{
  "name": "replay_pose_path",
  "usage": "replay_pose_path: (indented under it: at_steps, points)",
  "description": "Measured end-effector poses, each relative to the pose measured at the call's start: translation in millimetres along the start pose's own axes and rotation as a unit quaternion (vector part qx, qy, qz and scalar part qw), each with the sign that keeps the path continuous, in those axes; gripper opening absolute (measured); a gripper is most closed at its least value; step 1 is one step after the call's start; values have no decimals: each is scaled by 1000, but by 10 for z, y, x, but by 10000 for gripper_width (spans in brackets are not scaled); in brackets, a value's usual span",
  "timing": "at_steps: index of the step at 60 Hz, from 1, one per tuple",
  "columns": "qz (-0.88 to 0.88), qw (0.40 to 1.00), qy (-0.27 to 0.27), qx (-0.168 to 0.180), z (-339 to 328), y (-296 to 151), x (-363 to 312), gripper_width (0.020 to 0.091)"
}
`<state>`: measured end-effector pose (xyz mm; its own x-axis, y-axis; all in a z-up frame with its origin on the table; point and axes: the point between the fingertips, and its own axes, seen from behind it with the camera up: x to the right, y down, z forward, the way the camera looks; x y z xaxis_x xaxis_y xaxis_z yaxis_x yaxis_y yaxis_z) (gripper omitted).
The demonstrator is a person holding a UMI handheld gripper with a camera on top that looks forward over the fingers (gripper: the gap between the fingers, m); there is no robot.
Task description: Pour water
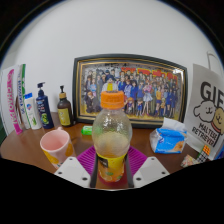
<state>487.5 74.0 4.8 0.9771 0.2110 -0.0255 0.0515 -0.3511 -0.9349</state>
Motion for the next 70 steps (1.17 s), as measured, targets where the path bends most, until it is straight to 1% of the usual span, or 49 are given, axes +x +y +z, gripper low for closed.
replay_pose_path:
  at_steps: [1, 2, 3, 8, 11, 15, 23, 27, 34, 38, 44, 51, 60, 70]
  points:
    - [0, 1000, 3, -2, 1, 7, 7, 453]
    - [-1, 1000, 6, -7, 3, 23, 15, 506]
    - [-3, 1000, 9, -14, 6, 53, 24, 500]
    - [-8, 999, 11, -53, -28, 218, 13, 872]
    - [-1, 998, 17, -68, -105, 273, 17, 838]
    - [7, 997, 28, -76, -278, 271, 32, 865]
    - [12, 994, 57, -87, -805, 201, -53, 858]
    - [15, 993, 73, -94, -1175, 124, -156, 858]
    - [24, 991, 89, -92, -1896, -42, -487, 861]
    - [28, 990, 100, -94, -2326, -103, -701, 850]
    - [23, 988, 112, -108, -2930, -102, -1039, 852]
    - [10, 986, 130, -108, -3479, -111, -1301, 850]
    - [11, 986, 120, -112, -3840, -62, -1612, 852]
    - [13, 986, 129, -107, -4000, -99, -1675, 851]
